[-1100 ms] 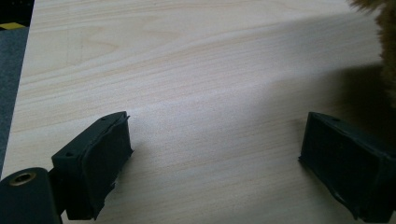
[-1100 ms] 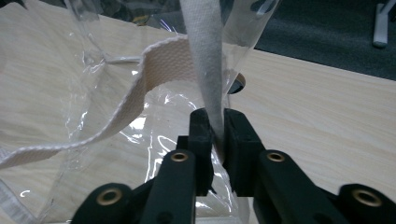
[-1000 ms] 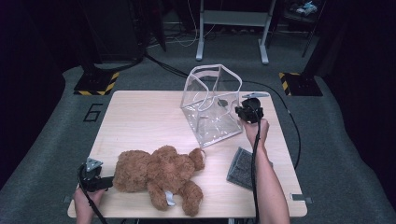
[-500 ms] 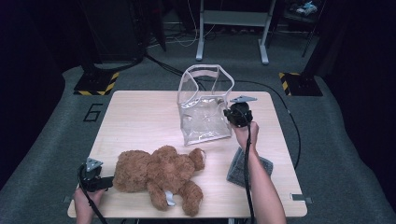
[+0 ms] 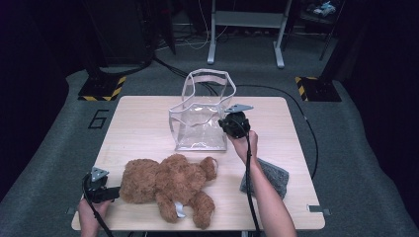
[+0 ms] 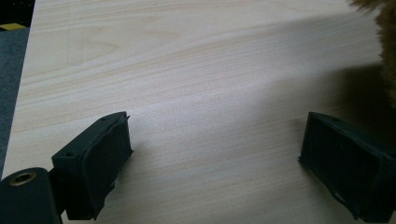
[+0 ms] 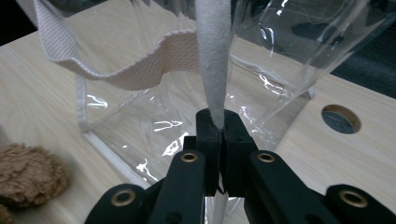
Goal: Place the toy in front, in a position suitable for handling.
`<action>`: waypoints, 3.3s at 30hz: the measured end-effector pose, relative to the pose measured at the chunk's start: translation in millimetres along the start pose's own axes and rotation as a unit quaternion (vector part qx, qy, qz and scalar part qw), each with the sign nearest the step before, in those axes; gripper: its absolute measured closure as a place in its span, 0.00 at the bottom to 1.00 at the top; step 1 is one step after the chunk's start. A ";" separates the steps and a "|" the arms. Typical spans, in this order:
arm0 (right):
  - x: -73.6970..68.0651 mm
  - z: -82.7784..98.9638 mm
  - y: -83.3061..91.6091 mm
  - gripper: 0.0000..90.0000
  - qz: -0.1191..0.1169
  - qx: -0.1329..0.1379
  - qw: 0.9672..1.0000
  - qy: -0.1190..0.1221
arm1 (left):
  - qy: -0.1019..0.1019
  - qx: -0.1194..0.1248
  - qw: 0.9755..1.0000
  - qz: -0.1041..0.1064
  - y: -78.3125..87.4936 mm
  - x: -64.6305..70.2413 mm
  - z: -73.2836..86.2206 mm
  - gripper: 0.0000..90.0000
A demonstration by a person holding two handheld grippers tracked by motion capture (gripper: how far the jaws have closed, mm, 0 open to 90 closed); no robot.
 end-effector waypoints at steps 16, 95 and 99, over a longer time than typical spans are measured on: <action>-14.5 7.3 4.1 0.62 -0.025 -0.008 0.999 -0.019 | 0.001 0.000 1.000 0.003 0.1 0.2 0.0 0.10; 100.5 192.6 78.2 0.06 0.115 -0.063 0.985 -0.112 | -0.074 0.076 0.976 0.190 -24.3 62.3 -279.3 0.30; 101.4 192.6 78.4 0.06 0.116 -0.062 0.985 -0.109 | -0.076 0.083 0.975 0.192 -30.5 68.3 -287.7 0.34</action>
Point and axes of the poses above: each handheld gripper's, and its own axes: y roughly backward along the jaws, z roughly out of its underside, x roughly to its right, the point moved 10 cm from there along -y, roughly forward along the jaws, and after that the axes turned 9 degrees about -y, right-handed, at the moved point
